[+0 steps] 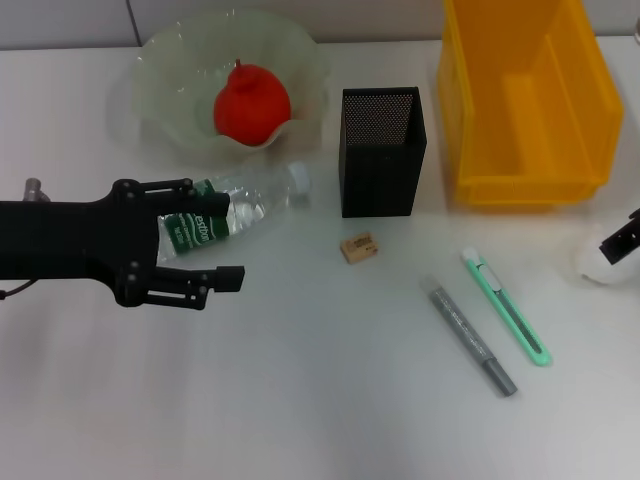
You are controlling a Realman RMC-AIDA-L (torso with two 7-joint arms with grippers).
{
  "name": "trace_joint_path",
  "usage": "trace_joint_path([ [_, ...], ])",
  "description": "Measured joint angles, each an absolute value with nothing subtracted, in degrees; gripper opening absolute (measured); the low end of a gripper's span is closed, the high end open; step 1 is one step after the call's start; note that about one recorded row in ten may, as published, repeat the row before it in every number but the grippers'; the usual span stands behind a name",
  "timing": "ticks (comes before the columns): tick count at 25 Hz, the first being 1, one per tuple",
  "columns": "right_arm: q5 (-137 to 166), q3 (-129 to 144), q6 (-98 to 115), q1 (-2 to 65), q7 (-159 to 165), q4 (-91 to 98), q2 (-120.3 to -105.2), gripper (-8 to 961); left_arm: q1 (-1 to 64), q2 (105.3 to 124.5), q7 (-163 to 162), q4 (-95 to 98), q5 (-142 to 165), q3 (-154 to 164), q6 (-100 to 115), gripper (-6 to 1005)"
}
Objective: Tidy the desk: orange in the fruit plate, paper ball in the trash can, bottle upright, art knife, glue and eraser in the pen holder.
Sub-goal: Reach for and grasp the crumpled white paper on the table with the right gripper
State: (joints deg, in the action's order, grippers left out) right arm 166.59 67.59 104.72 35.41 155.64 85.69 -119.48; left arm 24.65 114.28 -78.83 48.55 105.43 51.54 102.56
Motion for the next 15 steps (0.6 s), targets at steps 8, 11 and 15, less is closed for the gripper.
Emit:
trace_joint_path([
  [8,166.18,67.84,98.00,35.88,155.43,76.51,-119.49,773,24.53,114.67,-79.02,48.28,105.84,51.68,100.88,856],
  [11,166.06,68.48,95.36,36.16,155.34,73.21,-119.41,773,24.85,114.80,-79.34,48.16,106.38,51.83,100.60,856],
  [15,166.22,69.92,92.50,36.09,155.49,71.33,-119.38,773,26.01,115.16,-79.53,47.10,108.38,51.63,99.89,856],
])
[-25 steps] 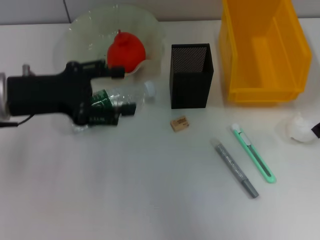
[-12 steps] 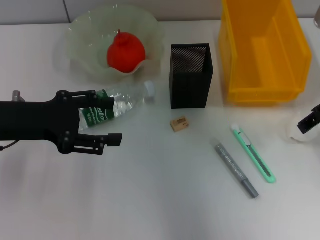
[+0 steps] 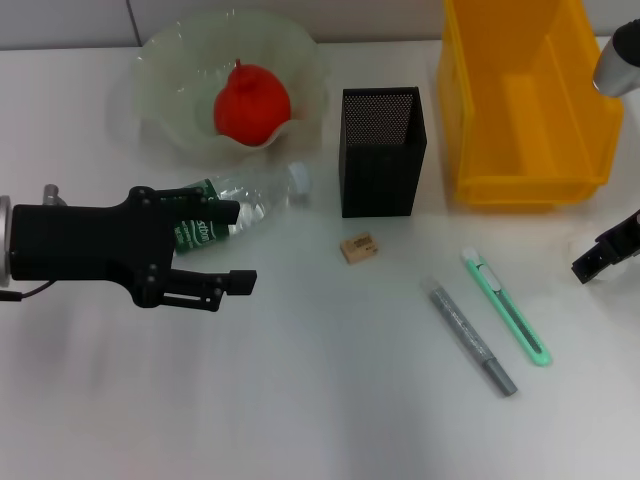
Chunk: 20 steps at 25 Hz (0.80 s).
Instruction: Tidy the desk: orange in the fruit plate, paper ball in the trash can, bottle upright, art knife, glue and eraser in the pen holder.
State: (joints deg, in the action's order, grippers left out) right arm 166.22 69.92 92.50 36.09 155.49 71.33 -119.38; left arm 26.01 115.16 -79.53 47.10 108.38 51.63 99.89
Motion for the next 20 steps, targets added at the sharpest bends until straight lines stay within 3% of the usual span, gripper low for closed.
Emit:
trace_joint_path([
  [15,166.28,70.23,88.07,36.16,155.17,67.95,-119.26,741,26.55,115.41,-79.41,46.14,108.73,51.59,98.19,857],
  [20,165.24,70.59,91.25,35.31,154.74,72.30,-119.35,557,26.51,115.40,-79.42,46.18,108.73,51.58,98.11,857],
])
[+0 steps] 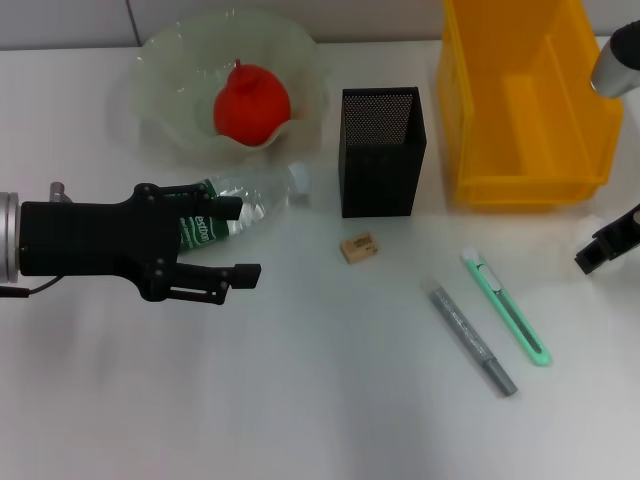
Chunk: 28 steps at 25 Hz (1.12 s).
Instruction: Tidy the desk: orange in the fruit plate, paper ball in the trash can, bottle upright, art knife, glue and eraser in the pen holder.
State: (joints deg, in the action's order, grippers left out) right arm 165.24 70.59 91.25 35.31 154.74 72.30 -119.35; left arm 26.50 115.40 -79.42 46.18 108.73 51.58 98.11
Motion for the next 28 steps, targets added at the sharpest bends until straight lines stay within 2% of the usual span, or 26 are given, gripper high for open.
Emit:
trace_joint_path([
  [5,157.90,71.40,98.20,33.09,153.79,84.02,-119.27,517,26.10,115.40,-79.32,46.19,108.72,51.59,98.07,857],
  [10,155.42,70.87,99.27,31.97,153.42,93.18,-119.31,542,25.83,115.40,-79.08,46.14,108.72,51.57,98.08,857],
  [28,155.64,71.41,74.54,31.24,150.44,83.52,-119.21,630,24.97,115.69,-79.87,46.14,108.73,51.50,96.70,857],
])
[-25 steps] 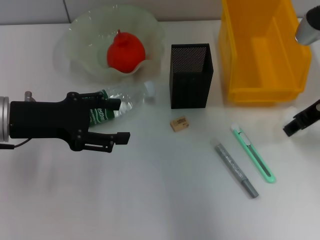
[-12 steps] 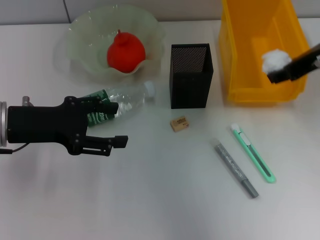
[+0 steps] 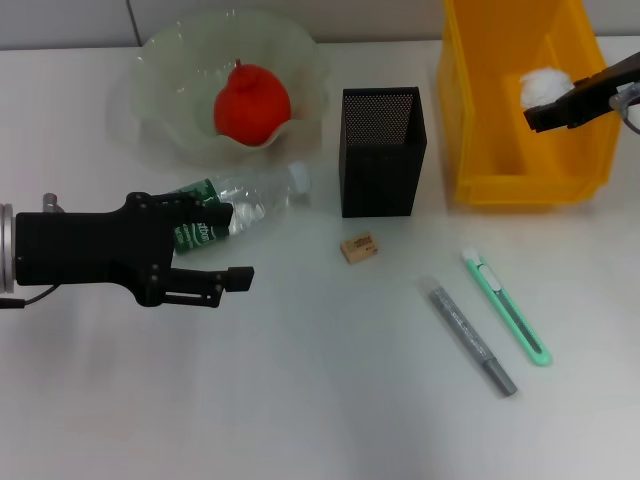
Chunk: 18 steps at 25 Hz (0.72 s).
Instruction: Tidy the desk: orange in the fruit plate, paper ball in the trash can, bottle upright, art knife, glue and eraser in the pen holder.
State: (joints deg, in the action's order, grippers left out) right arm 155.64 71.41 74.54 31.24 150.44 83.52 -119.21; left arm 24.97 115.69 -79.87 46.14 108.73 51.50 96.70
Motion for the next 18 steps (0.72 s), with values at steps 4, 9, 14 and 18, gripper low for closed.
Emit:
trace_joint_path([
  [4,154.97,71.29,73.74,30.73,149.14,83.32,-119.28,675,24.95,115.68,-80.58,46.31,108.80,51.54,95.36,857],
  [9,147.87,68.70,73.90,28.27,143.92,84.23,-119.20,764,25.50,115.32,-83.51,47.90,109.75,51.68,92.75,857],
  [14,136.85,60.90,79.38,23.66,135.77,88.43,-119.33,834,26.31,116.44,-88.12,54.43,114.57,51.60,90.57,856],
  [18,126.19,55.58,85.45,19.61,128.54,89.88,-119.45,832,27.35,118.40,-92.45,61.93,119.56,52.70,88.57,856],
])
